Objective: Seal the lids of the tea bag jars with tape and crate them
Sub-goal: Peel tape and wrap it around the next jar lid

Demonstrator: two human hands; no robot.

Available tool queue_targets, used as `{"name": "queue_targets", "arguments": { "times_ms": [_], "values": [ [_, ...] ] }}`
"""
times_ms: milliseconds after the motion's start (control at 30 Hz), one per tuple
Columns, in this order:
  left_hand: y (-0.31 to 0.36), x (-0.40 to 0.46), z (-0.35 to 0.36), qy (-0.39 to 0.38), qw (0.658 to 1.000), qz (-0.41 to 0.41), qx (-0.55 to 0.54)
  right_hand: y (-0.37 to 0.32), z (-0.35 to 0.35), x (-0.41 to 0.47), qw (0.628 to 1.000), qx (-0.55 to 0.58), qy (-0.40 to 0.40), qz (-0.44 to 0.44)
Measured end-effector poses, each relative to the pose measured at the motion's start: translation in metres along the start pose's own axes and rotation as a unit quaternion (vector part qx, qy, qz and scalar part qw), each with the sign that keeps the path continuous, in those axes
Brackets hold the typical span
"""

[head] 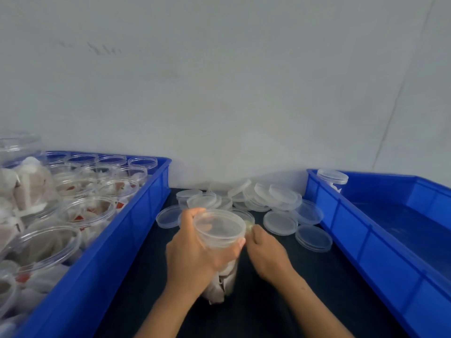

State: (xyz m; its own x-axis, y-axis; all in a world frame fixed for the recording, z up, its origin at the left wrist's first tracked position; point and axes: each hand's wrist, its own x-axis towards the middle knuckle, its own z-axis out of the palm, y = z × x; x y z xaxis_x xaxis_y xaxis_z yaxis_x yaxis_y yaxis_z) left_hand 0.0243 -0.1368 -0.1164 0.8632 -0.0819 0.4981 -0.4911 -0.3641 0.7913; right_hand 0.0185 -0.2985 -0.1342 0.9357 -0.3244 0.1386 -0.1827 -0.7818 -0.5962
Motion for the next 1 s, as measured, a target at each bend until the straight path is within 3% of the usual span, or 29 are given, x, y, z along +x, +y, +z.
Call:
{"name": "queue_targets", "arguments": {
  "times_ms": [167, 267, 400, 533, 600, 667, 700, 733, 800, 900, 1000],
  "values": [
    [-0.011, 0.009, -0.001, 0.010, 0.998, -0.049, -0.039, -0.001, 0.003, -0.001, 0.997, -0.001, 0.076, -0.021],
    [-0.016, 0.010, 0.001, 0.007, 0.996, -0.067, -0.055, -0.001, 0.009, -0.005, 0.993, -0.082, 0.076, -0.029],
    [-0.019, 0.010, 0.003, 0.010, 0.995, -0.077, -0.061, 0.003, 0.028, -0.010, 0.977, -0.127, 0.132, -0.110],
    [-0.019, 0.011, 0.004, 0.007, 0.995, -0.079, -0.057, 0.007, 0.041, -0.008, 0.954, -0.263, 0.036, -0.137],
    [-0.019, 0.012, 0.004, 0.003, 0.995, -0.077, -0.059, 0.008, 0.043, -0.007, 0.953, -0.275, 0.004, -0.131],
    [-0.019, 0.013, 0.002, -0.008, 0.993, -0.086, -0.080, 0.008, 0.037, -0.009, 0.979, -0.152, 0.019, -0.136],
    [-0.020, 0.014, 0.001, -0.018, 0.991, -0.092, -0.098, 0.007, 0.031, -0.011, 0.992, -0.029, 0.029, -0.122],
    [-0.019, 0.015, 0.001, -0.031, 0.988, -0.098, -0.118, 0.005, 0.023, -0.014, 0.988, 0.117, 0.017, -0.102],
    [-0.015, 0.016, 0.001, -0.064, 0.981, -0.106, -0.152, -0.002, 0.003, -0.020, 0.933, 0.343, -0.042, -0.096],
    [-0.005, 0.018, 0.008, -0.099, 0.969, -0.113, -0.196, -0.014, -0.021, -0.028, 0.880, 0.438, -0.138, -0.121],
    [0.013, 0.020, 0.017, -0.095, 0.961, -0.113, -0.233, -0.020, -0.040, -0.027, 0.860, 0.476, -0.126, -0.132]
  ]
}}
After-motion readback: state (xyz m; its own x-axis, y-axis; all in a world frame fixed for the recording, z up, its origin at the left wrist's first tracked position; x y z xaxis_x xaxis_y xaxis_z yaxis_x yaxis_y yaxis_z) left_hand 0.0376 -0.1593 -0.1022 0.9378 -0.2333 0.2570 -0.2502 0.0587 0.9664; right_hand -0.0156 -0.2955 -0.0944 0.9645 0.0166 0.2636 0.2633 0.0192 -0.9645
